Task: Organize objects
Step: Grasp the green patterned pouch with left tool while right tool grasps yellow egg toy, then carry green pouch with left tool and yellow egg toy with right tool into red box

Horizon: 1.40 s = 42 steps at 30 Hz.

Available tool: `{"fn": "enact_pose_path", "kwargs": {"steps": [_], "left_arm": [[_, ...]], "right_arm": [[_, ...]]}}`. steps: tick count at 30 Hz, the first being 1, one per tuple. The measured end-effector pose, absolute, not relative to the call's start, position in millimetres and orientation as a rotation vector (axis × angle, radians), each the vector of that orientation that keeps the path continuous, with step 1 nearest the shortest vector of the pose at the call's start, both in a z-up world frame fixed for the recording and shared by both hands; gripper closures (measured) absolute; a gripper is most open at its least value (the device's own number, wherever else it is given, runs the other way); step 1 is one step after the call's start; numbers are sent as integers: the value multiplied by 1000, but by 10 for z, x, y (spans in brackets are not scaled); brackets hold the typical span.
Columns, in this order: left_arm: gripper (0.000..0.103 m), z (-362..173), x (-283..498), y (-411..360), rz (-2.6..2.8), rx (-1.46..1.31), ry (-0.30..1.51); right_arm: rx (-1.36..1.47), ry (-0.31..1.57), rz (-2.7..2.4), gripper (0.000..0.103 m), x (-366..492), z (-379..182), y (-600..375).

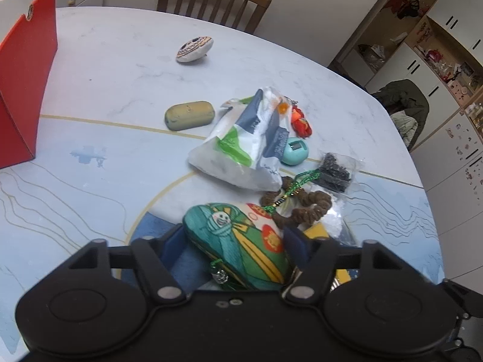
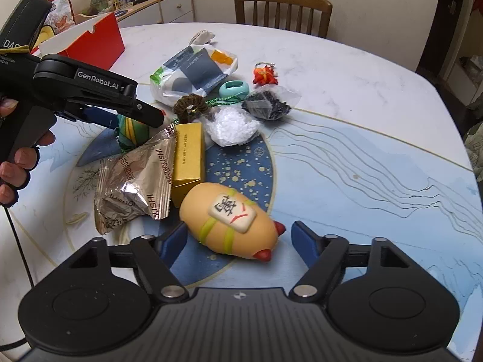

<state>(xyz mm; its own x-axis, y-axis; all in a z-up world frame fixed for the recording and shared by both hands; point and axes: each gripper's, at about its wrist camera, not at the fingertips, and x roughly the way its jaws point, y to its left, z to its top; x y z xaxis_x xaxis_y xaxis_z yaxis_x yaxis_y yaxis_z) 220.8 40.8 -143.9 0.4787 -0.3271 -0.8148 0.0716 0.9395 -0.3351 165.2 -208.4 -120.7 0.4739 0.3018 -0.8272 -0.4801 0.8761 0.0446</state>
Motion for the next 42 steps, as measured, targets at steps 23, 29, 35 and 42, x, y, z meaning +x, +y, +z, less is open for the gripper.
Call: {"fn": "enact_pose_path", "kwargs": {"steps": [23, 29, 35, 42], "left_arm": [[44, -875, 1644, 537, -201, -273, 945], [44, -659, 1379, 712, -176, -334, 917], [44, -612, 1136, 810, -149, -339, 911], [44, -651, 914, 905, -103, -373, 922]], "right_arm": [[-147, 896, 464, 80, 1370, -963, -2319], [-195, 864, 493, 93, 1235, -873, -2398], [-236, 852, 561, 85, 1239, -843, -2437], [-286, 853, 637, 36, 1327, -926, -2379]]}}
